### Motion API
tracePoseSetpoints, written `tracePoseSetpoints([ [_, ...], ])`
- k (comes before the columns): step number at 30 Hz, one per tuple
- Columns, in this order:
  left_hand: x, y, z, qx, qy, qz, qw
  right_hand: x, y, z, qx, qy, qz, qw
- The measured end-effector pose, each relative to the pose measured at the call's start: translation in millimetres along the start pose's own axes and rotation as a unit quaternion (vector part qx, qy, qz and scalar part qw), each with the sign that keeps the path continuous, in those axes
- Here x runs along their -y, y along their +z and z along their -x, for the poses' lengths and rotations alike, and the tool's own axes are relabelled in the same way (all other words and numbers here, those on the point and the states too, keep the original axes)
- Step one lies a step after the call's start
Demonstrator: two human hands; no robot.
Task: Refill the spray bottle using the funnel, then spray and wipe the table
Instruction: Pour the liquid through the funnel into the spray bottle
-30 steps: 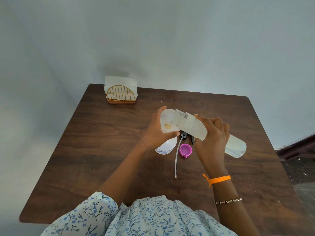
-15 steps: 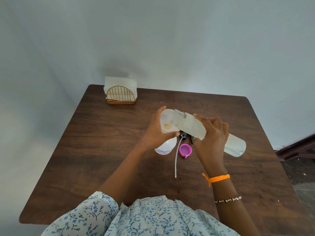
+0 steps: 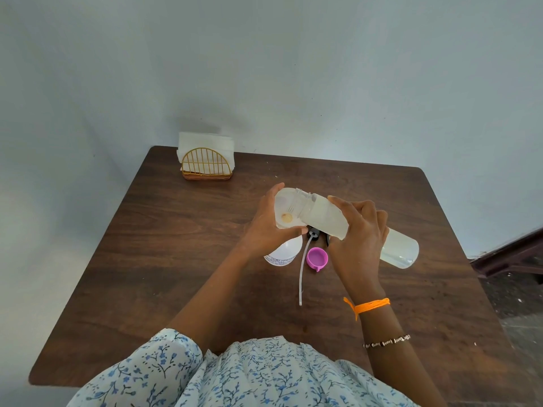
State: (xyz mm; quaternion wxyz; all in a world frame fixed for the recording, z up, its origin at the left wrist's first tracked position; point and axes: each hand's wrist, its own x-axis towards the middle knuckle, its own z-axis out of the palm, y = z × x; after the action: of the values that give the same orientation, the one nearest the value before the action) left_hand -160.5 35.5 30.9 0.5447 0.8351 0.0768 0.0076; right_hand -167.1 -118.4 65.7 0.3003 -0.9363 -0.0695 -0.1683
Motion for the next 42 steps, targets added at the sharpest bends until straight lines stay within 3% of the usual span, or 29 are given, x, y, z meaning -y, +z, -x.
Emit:
tracePoseSetpoints([
  [42, -6.4, -4.5, 3.6, 0.019, -0.003, 0.023, 1.000, 2.1, 1.9, -0.3, -0.012, -0.005, 0.001, 1.000],
])
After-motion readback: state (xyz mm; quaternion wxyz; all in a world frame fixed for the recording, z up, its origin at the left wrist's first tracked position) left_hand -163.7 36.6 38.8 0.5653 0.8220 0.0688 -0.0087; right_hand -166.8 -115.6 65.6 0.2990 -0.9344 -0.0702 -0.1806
